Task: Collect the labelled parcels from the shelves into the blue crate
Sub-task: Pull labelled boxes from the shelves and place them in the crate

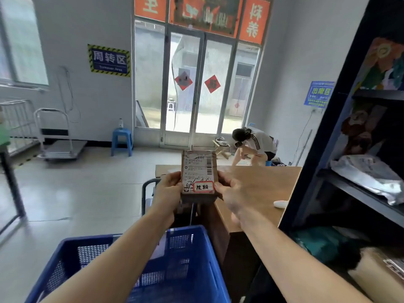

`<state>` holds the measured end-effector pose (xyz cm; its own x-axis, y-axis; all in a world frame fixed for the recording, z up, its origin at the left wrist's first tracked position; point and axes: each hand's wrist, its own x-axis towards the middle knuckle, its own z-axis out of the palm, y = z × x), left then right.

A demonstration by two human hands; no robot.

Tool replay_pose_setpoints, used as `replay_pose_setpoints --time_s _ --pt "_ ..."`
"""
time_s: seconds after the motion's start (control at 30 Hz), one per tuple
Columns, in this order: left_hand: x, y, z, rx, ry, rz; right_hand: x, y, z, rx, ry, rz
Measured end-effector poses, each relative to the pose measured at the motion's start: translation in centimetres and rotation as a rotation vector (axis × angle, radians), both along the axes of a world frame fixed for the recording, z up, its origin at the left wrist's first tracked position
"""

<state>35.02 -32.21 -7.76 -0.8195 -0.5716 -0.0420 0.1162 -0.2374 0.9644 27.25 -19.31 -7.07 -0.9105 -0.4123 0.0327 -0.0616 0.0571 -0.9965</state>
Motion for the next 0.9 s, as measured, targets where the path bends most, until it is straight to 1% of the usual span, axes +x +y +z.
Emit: replay_pose_setpoints --time_s 0.2,0.43,0.6,0.9 --pt "1.8 -6.7 -2.7 0.026 -0.029 0.066 1.2 -7.1 -2.7 -0.009 -0.081 0.065" --pt "2.9 -12.2 -6.6 0.091 -0.099 0.135 1.2 -13.4 -7.0 0.059 -0.161 0.123" --pt "1.9 -15.6 -10.4 0.139 -0.176 0.189 0.2 -16.8 -10.3 0.123 -0.187 0.176" --pt "-0.8 -21.2 -17.8 0.155 -0.341 0.276 -3.7 -23.1 -17.3 0.279 -0.311 0.291"
